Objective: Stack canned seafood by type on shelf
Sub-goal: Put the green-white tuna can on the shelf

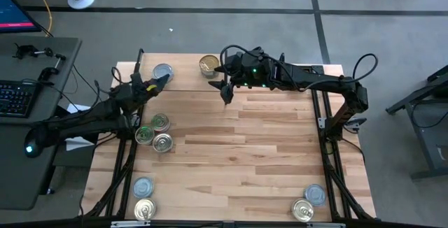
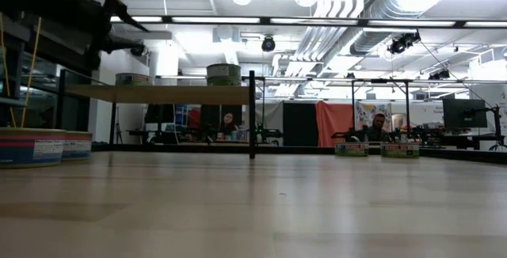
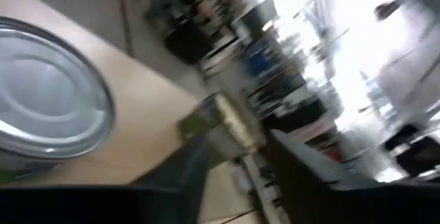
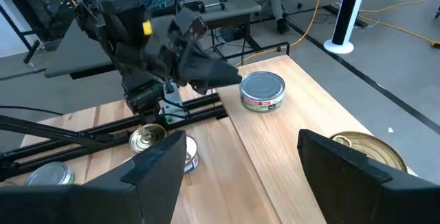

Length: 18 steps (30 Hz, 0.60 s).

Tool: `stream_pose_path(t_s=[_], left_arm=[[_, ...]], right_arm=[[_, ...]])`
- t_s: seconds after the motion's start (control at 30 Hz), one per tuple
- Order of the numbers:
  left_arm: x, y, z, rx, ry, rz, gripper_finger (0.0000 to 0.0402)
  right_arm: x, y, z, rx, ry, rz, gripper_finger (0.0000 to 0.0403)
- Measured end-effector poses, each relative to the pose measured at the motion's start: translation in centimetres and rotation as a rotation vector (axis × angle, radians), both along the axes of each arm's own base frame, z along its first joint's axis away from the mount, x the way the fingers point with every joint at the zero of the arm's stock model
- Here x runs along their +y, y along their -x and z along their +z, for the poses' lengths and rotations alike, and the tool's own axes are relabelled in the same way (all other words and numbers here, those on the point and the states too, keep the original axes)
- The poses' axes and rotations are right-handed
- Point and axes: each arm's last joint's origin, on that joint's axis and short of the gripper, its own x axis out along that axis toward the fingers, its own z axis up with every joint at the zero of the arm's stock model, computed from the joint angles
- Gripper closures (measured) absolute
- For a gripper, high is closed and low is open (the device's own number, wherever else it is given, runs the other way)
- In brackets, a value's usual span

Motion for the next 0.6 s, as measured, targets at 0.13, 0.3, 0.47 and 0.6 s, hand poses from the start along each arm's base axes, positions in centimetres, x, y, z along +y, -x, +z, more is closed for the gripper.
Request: stream_pose_path(t_s=[0.13, 0.3, 0.47, 0.6], left_arm=[[0.5, -0.8, 1.3, 0.204, -0.016, -0.013, 0.0386], [2.1, -3.0, 4.3, 0.520, -0.074, -0.041, 0.0400], [4.4, -6.3, 5.0, 0.903, -0.095, -0.170, 0.0401], [6.1, -8.3, 5.0, 1.110, -0.084, -0.259, 0.0401]], right_arm=[[0.0, 0.0, 0.0, -0.008, -0.018, -0.015, 0.0133], [-0.1, 0.0, 0.0, -0.008, -0.007, -0.051, 0.0133], [-0.2, 0.0, 0.0, -0.020, -0.046, -0.080, 0.0133], [-0.2, 0.0, 0.0, -0.030, -0.082, -0.093, 0.0133]])
